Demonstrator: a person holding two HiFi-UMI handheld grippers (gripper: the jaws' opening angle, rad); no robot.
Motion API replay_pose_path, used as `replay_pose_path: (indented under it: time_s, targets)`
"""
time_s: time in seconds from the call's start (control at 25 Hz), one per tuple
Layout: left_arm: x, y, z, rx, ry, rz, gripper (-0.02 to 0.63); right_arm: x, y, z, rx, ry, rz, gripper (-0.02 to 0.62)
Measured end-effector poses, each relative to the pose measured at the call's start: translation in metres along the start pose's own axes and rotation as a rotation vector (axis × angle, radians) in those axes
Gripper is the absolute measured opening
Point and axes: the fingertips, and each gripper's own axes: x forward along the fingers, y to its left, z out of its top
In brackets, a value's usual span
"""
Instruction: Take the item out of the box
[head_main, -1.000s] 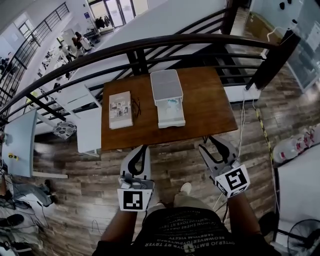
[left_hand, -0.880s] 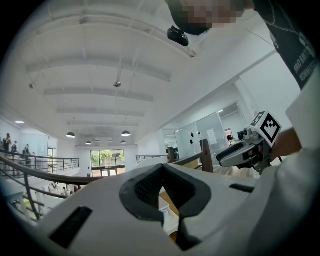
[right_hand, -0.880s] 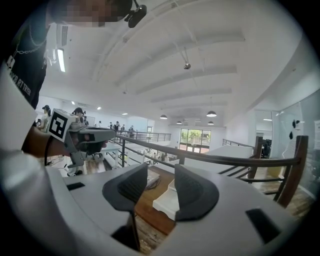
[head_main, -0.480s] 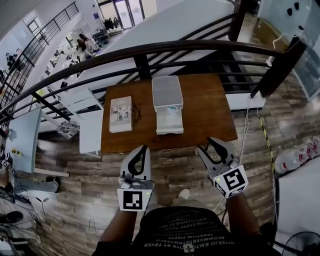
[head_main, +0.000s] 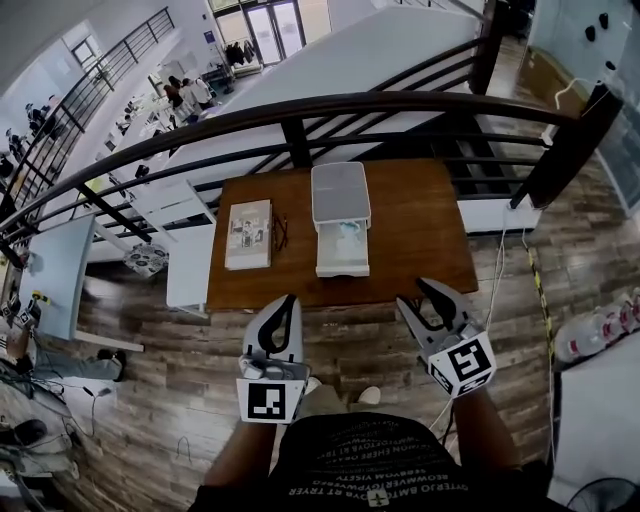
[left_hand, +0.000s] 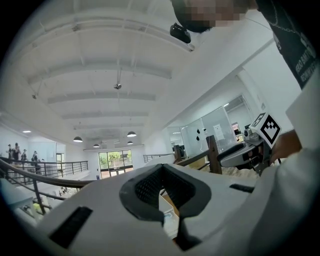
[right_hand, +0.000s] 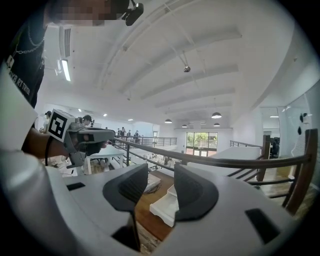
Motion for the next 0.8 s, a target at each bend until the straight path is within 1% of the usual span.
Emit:
replay_pose_path:
  time_s: [0.32,0.52,0.8]
  targets:
    - [-0.001,0.007,-0.001,0.02,0.017,0.009,0.006,0.008,0.0,-0.001,0.013,-0.002,0.01,0.161]
    - [0.009,0.012,0.001,0.021,0.004,-0.008,0.006,0.019,-0.002,0.001,0.017,-0.003,0.006,0.161]
    - [0.028,0.033,-0.01,0.016,0.009,-0.032,0.006,0.049,-0.004,-0.001,0.024,0.009,0.0,0.161]
